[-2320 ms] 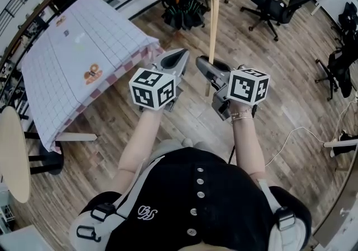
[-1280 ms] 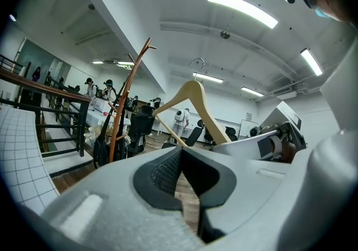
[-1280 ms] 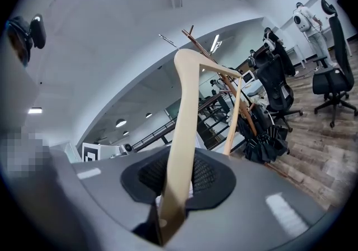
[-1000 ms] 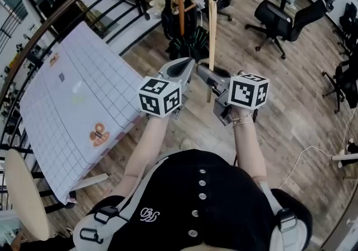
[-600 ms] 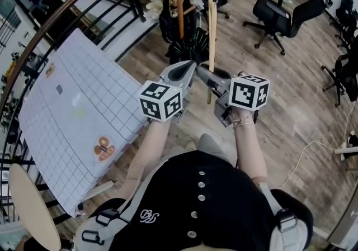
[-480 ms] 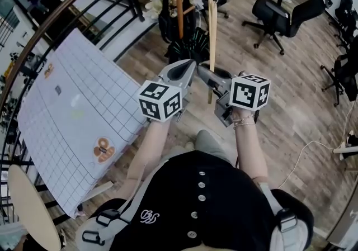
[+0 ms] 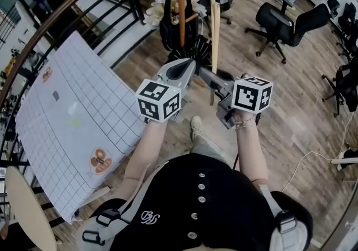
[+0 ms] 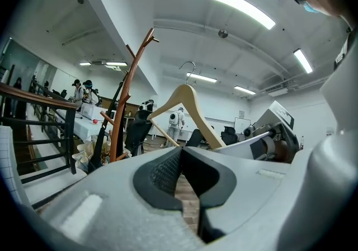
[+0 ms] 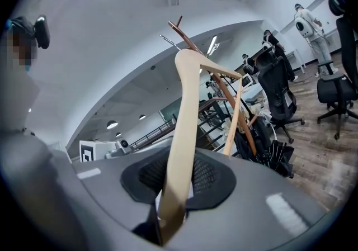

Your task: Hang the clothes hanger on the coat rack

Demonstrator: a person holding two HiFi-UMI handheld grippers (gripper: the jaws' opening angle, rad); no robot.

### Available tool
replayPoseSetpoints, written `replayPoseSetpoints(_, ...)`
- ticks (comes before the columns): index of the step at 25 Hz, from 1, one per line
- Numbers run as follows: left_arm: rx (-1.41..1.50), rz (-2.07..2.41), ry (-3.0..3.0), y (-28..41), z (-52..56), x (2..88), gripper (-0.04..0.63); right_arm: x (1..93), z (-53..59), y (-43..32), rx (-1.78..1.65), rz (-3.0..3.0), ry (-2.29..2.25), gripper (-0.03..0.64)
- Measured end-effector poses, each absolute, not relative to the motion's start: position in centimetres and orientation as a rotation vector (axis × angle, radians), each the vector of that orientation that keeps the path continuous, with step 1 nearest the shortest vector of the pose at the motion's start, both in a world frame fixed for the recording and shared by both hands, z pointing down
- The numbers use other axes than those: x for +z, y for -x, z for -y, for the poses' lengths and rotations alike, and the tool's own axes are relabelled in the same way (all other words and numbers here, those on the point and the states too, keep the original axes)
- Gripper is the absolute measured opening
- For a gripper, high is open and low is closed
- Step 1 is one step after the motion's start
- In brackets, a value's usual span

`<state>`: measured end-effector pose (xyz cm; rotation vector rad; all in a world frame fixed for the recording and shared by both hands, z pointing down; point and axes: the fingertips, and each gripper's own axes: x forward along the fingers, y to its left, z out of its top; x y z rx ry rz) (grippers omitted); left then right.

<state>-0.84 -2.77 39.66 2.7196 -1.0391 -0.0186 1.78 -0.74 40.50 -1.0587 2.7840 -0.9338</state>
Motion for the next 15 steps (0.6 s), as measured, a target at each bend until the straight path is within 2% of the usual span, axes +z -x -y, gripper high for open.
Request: replayPoseSetpoints(15,-0.055,1.099,-2.789,-2.0,16.2,36.0,-0.002,37.7,14.6,-4.0,-0.841,-2.827,0.986,0.08)
